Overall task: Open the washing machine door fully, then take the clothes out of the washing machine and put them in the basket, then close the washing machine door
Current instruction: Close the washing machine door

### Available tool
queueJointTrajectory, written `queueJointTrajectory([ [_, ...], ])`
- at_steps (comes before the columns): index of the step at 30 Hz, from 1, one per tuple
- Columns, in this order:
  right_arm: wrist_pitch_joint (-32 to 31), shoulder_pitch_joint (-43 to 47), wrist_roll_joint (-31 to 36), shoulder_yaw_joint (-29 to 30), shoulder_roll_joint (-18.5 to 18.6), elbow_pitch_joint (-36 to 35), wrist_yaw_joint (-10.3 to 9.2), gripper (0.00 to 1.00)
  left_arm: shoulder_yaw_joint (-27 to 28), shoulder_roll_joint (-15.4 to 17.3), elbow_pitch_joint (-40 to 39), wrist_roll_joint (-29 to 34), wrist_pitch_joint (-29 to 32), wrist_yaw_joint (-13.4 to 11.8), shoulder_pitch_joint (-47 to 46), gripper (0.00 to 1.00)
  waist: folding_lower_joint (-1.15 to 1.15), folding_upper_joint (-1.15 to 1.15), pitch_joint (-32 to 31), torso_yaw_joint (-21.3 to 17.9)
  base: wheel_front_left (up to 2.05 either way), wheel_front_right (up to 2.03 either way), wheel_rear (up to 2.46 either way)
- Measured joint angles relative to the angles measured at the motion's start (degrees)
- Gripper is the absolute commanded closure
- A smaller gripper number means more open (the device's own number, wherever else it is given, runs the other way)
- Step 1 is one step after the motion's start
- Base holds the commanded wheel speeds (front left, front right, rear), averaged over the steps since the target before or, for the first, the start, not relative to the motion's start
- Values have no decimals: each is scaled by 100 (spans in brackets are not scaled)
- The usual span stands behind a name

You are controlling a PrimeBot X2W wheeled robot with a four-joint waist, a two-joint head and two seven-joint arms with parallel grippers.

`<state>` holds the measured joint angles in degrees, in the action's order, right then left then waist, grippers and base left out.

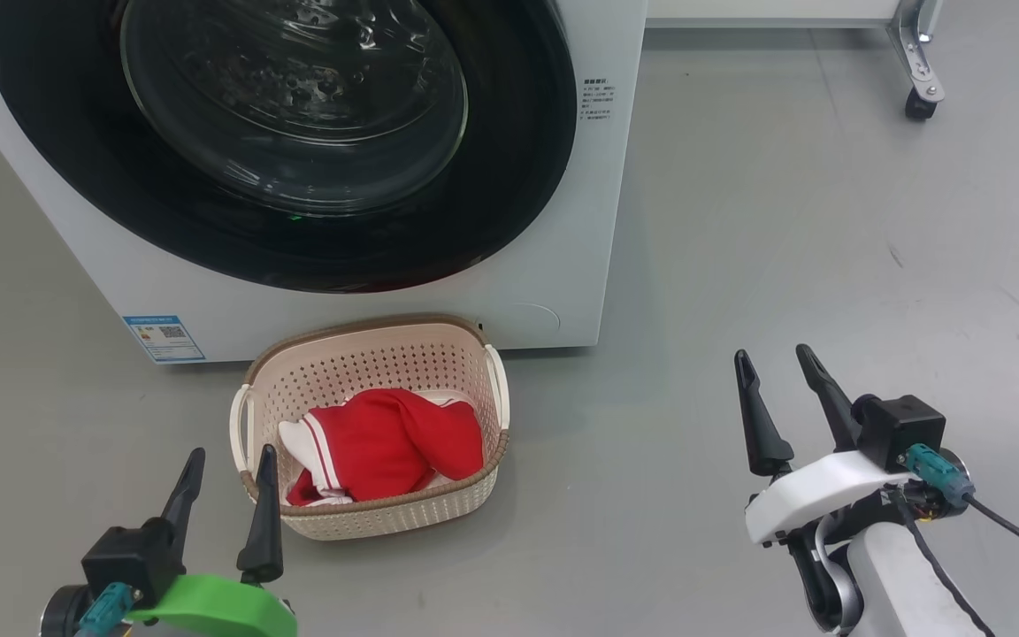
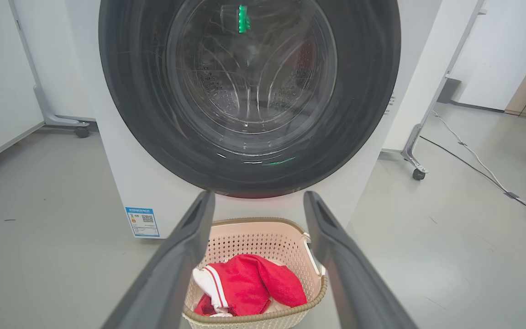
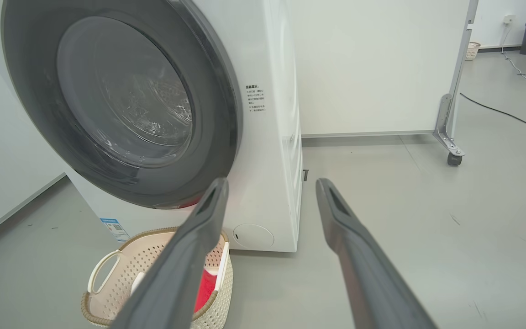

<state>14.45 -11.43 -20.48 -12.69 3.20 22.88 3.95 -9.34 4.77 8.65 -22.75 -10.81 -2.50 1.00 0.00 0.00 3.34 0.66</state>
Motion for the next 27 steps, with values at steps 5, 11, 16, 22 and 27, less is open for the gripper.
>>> queueJointTrajectory([
  [5, -1, 190, -11, -63, -4, -110, -13, 0, 2, 2, -37, 0, 21, -27, 66, 0, 0, 0, -72, -27, 0, 0, 0],
  [11, -1, 400, -16, -136, -15, -293, -58, 0, 9, 9, -98, 0, 67, -54, 166, 0, 0, 0, -139, -71, 0, 0, 0],
  [16, -1, 574, -24, -193, -21, -401, -114, 0, 16, 19, -163, 0, 119, -76, 220, 0, 0, 0, -202, -101, 0, 0, 0],
  [22, -1, 678, -60, -213, -34, -517, -210, 0, 13, 29, -219, 0, 176, -81, 280, 0, 0, 0, -240, -115, 0, 0, 0],
  [27, -1, 811, -70, -233, -37, -577, -259, 0, 3, 35, -280, 0, 219, -81, 286, 0, 0, 0, -257, -118, 0, 0, 0],
])
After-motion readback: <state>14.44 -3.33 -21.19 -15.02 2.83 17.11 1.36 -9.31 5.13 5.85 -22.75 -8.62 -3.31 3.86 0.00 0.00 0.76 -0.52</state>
